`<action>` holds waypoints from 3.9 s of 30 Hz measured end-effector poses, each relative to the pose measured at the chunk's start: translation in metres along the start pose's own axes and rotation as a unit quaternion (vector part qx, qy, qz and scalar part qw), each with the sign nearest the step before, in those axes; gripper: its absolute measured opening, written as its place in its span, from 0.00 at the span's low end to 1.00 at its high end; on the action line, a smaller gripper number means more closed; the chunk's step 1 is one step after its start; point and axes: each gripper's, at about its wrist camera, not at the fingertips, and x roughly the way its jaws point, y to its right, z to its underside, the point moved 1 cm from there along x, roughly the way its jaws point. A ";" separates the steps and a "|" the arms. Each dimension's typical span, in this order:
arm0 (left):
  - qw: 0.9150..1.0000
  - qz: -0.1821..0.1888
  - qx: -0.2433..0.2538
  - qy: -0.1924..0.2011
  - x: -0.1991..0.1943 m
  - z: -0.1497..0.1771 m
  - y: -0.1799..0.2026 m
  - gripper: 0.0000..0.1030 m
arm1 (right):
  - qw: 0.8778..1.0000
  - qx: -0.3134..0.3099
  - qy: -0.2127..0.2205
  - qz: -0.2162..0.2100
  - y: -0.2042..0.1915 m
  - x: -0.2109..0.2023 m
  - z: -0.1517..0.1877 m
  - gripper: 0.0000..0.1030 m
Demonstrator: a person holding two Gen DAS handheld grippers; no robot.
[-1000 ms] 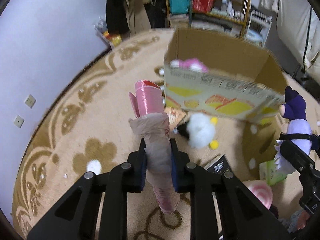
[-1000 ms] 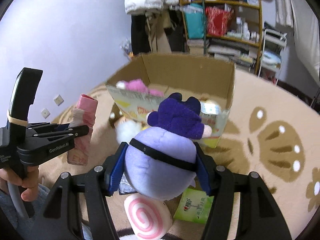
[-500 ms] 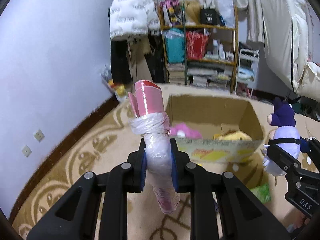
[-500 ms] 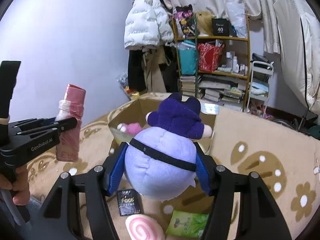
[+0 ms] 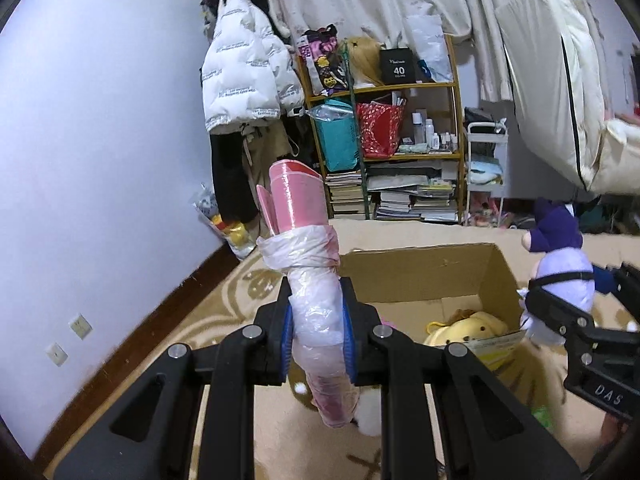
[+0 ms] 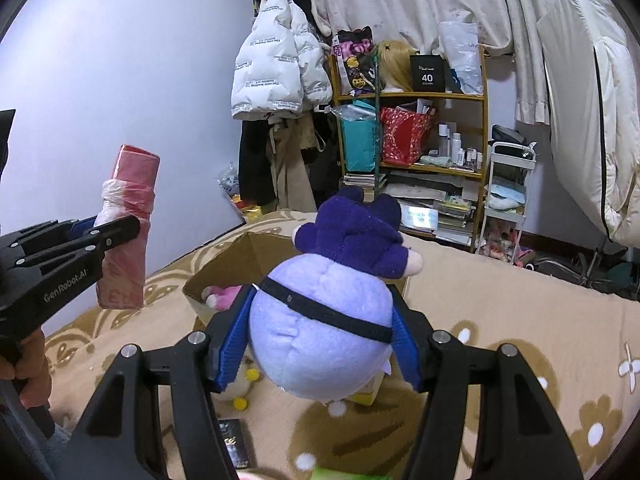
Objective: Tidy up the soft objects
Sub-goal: 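Lift both items over the box and release them inside, then move both tools back toward the remaining items on the carpet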
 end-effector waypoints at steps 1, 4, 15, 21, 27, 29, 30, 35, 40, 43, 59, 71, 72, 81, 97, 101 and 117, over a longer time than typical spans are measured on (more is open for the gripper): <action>1.000 0.001 0.005 -0.001 0.003 -0.001 0.001 0.18 | 1.000 -0.003 -0.001 0.001 0.001 0.003 -0.001 0.64; 1.000 0.001 0.023 0.002 0.014 -0.005 0.006 0.18 | 1.000 -0.005 -0.006 0.003 0.003 0.015 -0.008 0.65; 0.999 0.030 0.026 -0.018 0.056 -0.005 0.012 0.19 | 1.000 -0.011 -0.015 0.007 0.009 0.050 -0.007 0.65; 0.998 0.057 0.018 -0.028 0.070 -0.002 0.019 0.19 | 1.000 0.011 -0.022 -0.015 0.022 0.068 0.001 0.66; 0.994 0.093 -0.017 -0.059 0.093 0.001 0.021 0.19 | 0.998 0.032 -0.029 -0.035 0.030 0.078 0.006 0.67; 0.992 0.100 -0.025 -0.069 0.099 0.004 0.021 0.19 | 0.998 0.041 -0.034 -0.045 0.033 0.081 0.008 0.67; 0.992 0.100 -0.028 -0.074 0.101 0.005 0.022 0.20 | 0.997 0.046 -0.036 -0.049 0.035 0.082 0.009 0.68; 0.990 0.100 -0.032 -0.095 0.110 0.006 0.023 0.22 | 0.996 0.050 -0.044 -0.053 0.035 0.086 0.011 0.69; 0.989 0.095 -0.033 -0.109 0.114 0.010 0.022 0.41 | 0.996 0.048 -0.043 -0.054 0.035 0.086 0.010 0.70; 0.990 0.086 -0.040 -0.109 0.112 0.012 0.020 0.51 | 0.997 0.047 -0.039 -0.051 0.034 0.084 0.009 0.75; 0.988 0.066 -0.048 -0.131 0.068 0.017 0.004 0.85 | 0.998 0.047 -0.029 -0.024 0.023 0.037 0.005 1.00; 0.986 0.043 -0.064 -0.146 0.016 0.031 -0.009 0.95 | 0.999 0.032 -0.044 -0.004 0.007 -0.017 0.015 1.00; 0.986 0.041 -0.065 -0.150 0.012 0.033 -0.010 0.95 | 0.999 0.034 -0.035 0.010 0.005 -0.025 0.016 1.00; 0.982 0.050 -0.066 -0.167 -0.020 0.044 -0.016 0.95 | 0.998 0.046 -0.031 0.009 -0.005 -0.056 0.024 1.00; 0.968 0.056 -0.080 -0.233 -0.017 0.071 -0.029 0.95 | 0.991 0.061 -0.120 -0.015 -0.015 -0.054 0.055 1.00; 0.963 0.062 -0.082 -0.250 -0.006 0.082 -0.026 0.95 | 0.988 0.067 -0.135 -0.018 -0.015 -0.045 0.063 1.00; 0.945 0.089 -0.092 -0.301 0.041 0.107 -0.006 0.95 | 0.964 0.073 -0.252 -0.042 -0.019 0.007 0.094 0.93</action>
